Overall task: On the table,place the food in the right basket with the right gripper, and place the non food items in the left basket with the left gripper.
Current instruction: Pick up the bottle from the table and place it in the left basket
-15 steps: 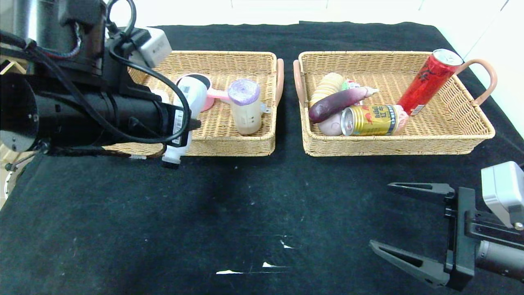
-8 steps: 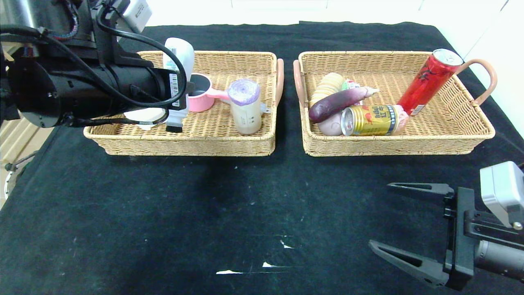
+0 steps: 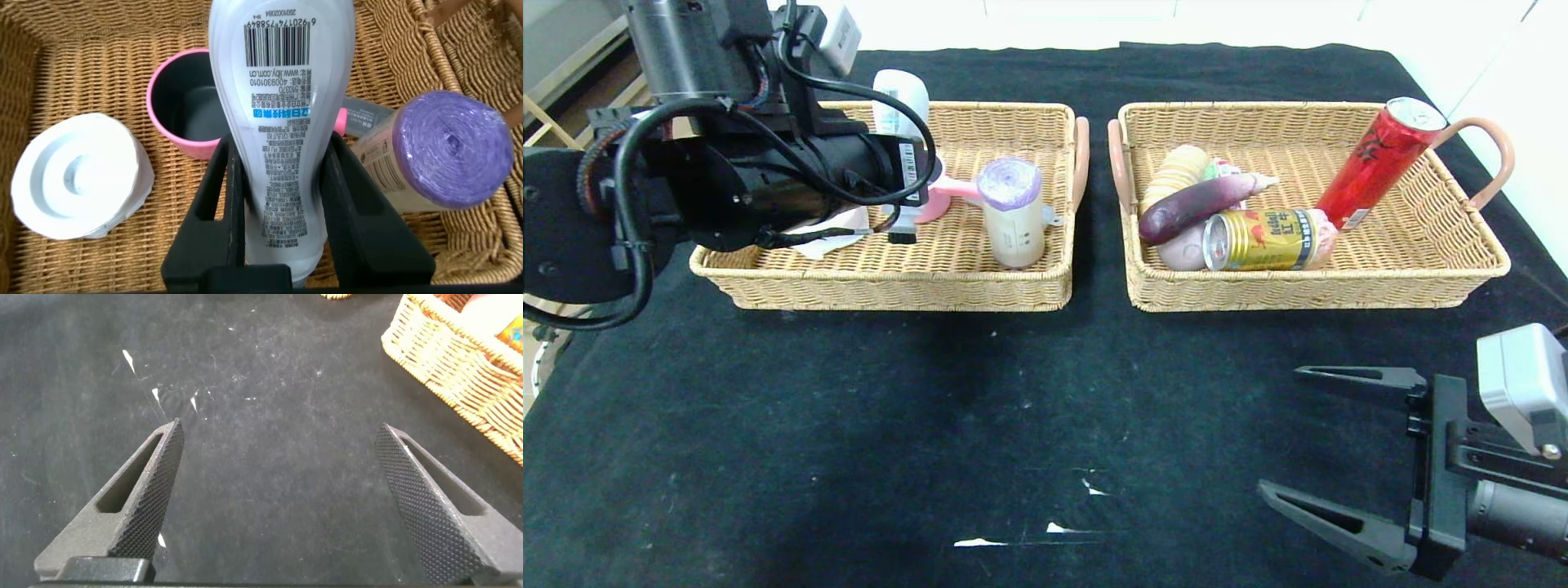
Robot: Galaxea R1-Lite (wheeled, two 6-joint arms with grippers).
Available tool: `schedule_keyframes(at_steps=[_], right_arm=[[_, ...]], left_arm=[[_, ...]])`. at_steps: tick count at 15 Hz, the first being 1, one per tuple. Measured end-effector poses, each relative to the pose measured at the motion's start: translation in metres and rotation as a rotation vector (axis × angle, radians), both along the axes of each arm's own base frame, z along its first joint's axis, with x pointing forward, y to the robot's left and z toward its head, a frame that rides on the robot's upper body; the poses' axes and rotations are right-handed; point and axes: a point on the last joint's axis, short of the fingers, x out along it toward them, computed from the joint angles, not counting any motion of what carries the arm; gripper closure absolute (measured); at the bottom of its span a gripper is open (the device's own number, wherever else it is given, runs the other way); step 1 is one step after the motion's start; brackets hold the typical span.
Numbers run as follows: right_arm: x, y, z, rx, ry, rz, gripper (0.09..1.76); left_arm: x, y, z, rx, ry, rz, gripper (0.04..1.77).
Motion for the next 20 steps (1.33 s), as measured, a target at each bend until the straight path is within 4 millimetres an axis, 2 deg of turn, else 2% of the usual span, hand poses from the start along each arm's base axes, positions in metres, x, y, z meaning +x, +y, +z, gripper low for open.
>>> schedule_keyframes(at_steps=[5, 8, 13, 17, 20], right_arm=[[0.0, 0.0, 0.0, 0.0, -0.002, 0.0, 0.14], [0.0, 0.0, 0.0, 0.0, 0.0, 0.001, 0.14], [0.0, 0.0, 0.0, 0.001, -0.001, 0.002, 0.14], [-0.001, 0.0, 0.001, 0.002, -0.004, 0.001, 0.14], [0.0, -0.002, 0.003, 0.008, -0.013, -0.01, 0.14]], left_arm=[[0.022, -0.002, -0.008, 0.007, 0.011, 0.023, 1.18], [0.028, -0.004, -0.012, 0.017, 0.018, 0.028, 1.18], [0.03, -0.005, -0.013, 0.024, 0.008, 0.032, 0.68], [0.027, -0.003, -0.013, 0.03, 0.011, 0.045, 0.45], [0.014, 0.001, -0.012, 0.05, 0.023, 0.069, 0.33]])
